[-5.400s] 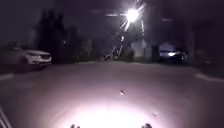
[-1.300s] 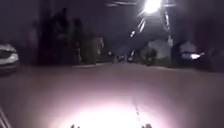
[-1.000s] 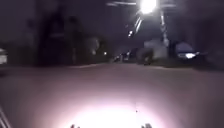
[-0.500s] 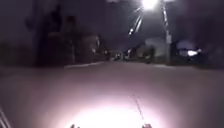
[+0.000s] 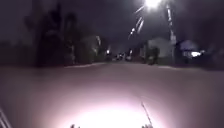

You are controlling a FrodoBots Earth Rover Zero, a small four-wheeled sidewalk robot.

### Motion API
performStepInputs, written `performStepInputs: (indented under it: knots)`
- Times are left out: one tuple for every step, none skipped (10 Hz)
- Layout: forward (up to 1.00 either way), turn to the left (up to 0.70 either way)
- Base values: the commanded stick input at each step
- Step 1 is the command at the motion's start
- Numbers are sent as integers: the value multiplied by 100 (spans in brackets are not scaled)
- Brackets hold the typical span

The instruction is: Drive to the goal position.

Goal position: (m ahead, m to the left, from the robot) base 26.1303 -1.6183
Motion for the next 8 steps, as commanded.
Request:
performStepInputs:
  knots:
    - [100, 0]
    - [100, 0]
    - [100, 0]
    - [100, 0]
    - [100, 0]
    - [100, 0]
    - [100, 0]
    - [100, -5]
